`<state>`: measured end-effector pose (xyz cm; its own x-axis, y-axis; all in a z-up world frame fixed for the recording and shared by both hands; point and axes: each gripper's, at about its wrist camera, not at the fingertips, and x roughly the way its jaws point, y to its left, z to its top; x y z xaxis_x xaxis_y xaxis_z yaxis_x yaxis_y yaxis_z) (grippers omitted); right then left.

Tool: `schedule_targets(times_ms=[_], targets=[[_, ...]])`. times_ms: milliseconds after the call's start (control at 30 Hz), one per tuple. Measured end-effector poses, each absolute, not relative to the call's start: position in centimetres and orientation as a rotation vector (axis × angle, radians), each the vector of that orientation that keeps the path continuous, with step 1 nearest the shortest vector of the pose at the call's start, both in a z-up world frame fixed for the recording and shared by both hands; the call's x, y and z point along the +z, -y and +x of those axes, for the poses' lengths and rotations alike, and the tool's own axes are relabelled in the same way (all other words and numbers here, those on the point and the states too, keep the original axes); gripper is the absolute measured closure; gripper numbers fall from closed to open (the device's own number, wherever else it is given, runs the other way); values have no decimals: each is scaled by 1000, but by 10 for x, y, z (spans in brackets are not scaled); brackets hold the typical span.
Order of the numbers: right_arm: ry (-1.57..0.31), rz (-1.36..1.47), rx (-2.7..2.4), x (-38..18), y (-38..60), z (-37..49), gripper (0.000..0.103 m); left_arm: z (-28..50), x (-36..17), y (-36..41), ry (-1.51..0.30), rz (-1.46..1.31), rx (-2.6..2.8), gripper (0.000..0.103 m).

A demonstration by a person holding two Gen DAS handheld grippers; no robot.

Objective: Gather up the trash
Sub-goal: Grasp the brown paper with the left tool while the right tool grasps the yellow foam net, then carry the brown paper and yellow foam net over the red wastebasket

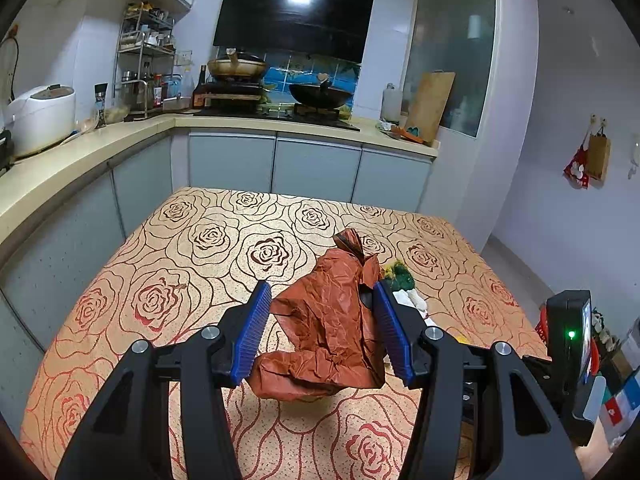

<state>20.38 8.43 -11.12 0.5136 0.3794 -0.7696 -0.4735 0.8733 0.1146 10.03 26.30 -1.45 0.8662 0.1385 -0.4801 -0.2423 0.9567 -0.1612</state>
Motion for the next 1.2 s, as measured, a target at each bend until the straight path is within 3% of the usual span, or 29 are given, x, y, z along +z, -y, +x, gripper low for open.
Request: schedule_targets(times_ms=[233, 367, 1200], targets=[[-898, -100, 512, -111, -71, 199, 68, 99, -13, -259, -476, -200, 198, 52], [-887, -102, 504, -109, -66, 197, 72, 97, -14, -255, -475, -196, 199, 52], [-618, -31, 471, -18, -16, 178, 75, 88, 17, -216, -402, -116, 167, 52]])
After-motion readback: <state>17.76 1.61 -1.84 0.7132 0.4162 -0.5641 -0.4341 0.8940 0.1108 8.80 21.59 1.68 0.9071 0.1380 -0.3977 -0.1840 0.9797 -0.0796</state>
